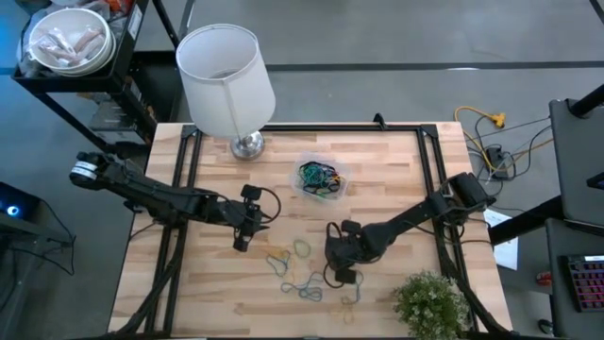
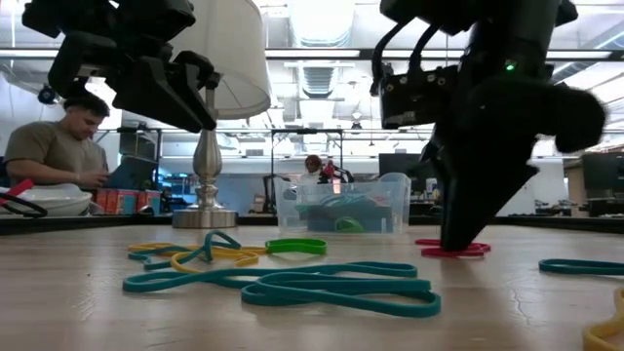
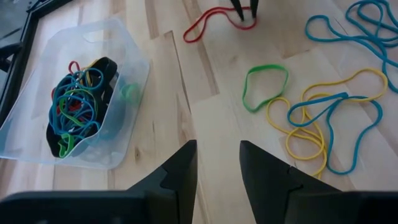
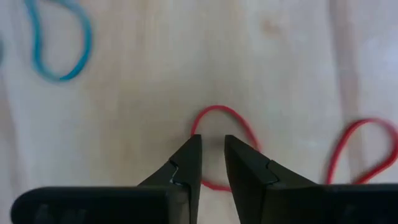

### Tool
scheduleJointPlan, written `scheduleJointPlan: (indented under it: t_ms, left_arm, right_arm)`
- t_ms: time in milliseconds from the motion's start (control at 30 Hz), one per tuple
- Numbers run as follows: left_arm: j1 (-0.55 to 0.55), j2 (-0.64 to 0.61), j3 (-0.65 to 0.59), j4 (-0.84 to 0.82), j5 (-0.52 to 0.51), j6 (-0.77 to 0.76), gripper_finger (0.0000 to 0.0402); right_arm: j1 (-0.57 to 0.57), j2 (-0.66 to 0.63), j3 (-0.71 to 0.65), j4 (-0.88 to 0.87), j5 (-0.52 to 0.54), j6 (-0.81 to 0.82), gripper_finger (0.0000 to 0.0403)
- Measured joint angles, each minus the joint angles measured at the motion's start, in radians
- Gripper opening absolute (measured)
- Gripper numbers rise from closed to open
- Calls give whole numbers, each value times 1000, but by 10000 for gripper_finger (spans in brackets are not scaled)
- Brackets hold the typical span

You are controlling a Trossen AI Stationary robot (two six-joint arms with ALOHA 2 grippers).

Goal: Pick and place rubber bands into bin
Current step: Put the red rubber bands into the bin

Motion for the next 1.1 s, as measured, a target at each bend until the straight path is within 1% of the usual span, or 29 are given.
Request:
scheduleJointPlan:
  t_ms: [333, 500, 833, 1100]
  left_arm:
    - [0, 2, 0, 0, 0, 0, 105]
    - [0, 2, 0, 0, 0, 0, 105]
    - [0, 2, 0, 0, 0, 0, 105]
    - [0, 3, 0, 0, 0, 0, 105]
  right_arm:
    - [0, -3, 10, -14, 4, 0, 83]
    - [2, -4, 9, 0, -18, 7, 86]
    - [20, -4, -19, 84, -39, 19, 74]
    - [24, -10, -65, 131, -29, 54, 68]
